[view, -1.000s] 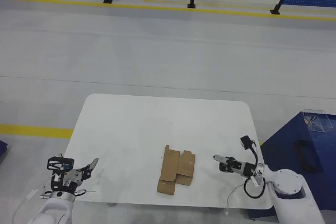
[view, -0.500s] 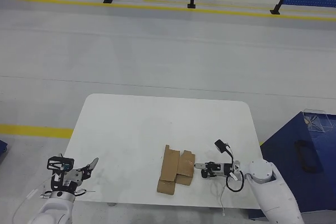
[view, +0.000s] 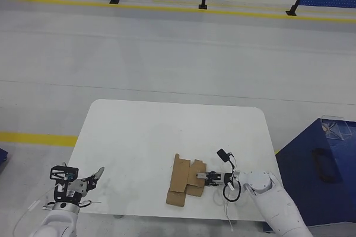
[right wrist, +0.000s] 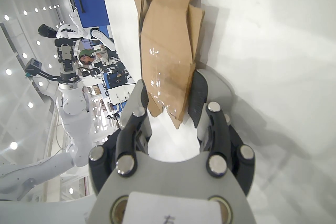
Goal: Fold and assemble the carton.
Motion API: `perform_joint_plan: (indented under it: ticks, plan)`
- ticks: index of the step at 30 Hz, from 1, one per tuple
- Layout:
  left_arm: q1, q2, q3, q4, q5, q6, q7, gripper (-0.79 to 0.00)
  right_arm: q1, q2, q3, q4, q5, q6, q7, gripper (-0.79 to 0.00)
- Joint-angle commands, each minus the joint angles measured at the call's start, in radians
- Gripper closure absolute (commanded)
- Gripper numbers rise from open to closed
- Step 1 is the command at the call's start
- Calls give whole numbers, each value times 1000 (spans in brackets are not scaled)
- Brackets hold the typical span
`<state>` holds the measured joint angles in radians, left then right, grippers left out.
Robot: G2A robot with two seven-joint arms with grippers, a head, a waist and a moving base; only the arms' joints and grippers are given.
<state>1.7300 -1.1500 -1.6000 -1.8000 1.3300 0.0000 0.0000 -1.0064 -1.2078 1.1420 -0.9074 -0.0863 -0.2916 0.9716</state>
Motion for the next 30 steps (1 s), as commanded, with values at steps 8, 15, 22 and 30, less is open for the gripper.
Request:
perform_joint_plan:
  ticks: [8, 15, 22, 30]
  plan:
    - [0, 0, 0, 0, 0, 0, 0, -785, 35, -26, -43, 117, 86, -145, -47, 0]
    - [0, 0, 0, 0, 0, 0, 0, -785, 49, -34, -42, 171, 194, -272, 4, 0]
    - [0, 0, 0, 0, 0, 0, 0, -785, 38, -3, 48, -36, 342, -341, 152, 0]
    - [0, 0, 0, 0, 0, 0, 0, -785, -54, 61, 243, -726, 542, 1, 359, 0]
